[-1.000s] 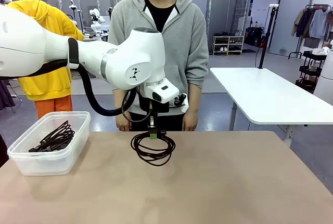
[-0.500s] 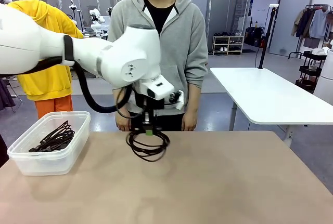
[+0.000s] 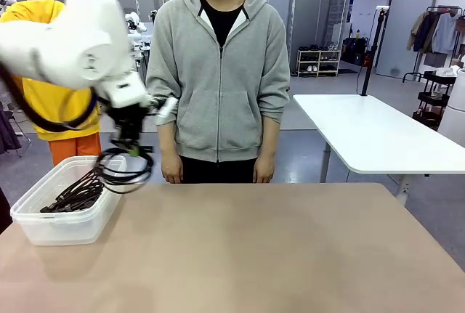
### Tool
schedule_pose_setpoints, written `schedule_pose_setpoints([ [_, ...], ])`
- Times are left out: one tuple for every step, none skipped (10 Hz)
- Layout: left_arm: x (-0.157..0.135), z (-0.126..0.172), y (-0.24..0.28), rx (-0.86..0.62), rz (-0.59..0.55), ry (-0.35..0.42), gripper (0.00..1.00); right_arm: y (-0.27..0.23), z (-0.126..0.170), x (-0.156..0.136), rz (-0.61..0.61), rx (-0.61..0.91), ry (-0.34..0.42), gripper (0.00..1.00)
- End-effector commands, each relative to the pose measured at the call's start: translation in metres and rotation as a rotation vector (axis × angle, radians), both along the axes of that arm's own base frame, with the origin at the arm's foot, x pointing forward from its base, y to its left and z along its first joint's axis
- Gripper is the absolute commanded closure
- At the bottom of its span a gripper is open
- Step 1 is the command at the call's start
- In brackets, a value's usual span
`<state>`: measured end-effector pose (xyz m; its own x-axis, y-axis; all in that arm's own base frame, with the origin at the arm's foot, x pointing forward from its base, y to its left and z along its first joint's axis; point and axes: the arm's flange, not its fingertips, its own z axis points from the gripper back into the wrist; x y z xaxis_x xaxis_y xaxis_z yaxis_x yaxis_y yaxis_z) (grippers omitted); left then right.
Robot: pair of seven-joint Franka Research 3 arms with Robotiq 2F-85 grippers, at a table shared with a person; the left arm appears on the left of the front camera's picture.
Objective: Organize and store the cables.
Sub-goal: Place the USB Extension Cable into the Organizing box.
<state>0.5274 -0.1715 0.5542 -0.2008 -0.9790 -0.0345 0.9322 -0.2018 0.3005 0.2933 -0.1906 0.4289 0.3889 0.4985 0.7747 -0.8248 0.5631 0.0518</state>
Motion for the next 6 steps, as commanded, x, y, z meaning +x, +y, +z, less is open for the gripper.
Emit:
schedule_pose_setpoints([
  [-0.008, -0.011, 0.058, -0.158, -0.029, -0.048, 0.86, -0.001, 0.001, 0.000, 0.003, 0.004, -0.008, 0.00],
  [-0.009, -0.013, 0.085, -0.184, -0.036, -0.056, 0.86, -0.001, 0.001, 0.000, 0.003, 0.004, -0.008, 0.00],
  [-0.009, -0.016, 0.105, -0.166, 0.008, -0.065, 0.86, -0.001, 0.001, 0.000, 0.003, 0.004, -0.008, 0.00],
  [-0.010, -0.017, 0.111, -0.154, 0.043, -0.083, 0.86, -0.001, 0.001, 0.000, 0.003, 0.004, -0.008, 0.00],
  [-0.012, -0.012, 0.112, -0.183, 0.073, -0.111, 0.86, -0.001, 0.001, 0.000, 0.003, 0.004, -0.008, 0.00],
  [-0.003, -0.013, 0.118, -0.146, 0.036, -0.055, 0.86, -0.001, 0.001, 0.000, 0.003, 0.004, -0.008, 0.00],
])
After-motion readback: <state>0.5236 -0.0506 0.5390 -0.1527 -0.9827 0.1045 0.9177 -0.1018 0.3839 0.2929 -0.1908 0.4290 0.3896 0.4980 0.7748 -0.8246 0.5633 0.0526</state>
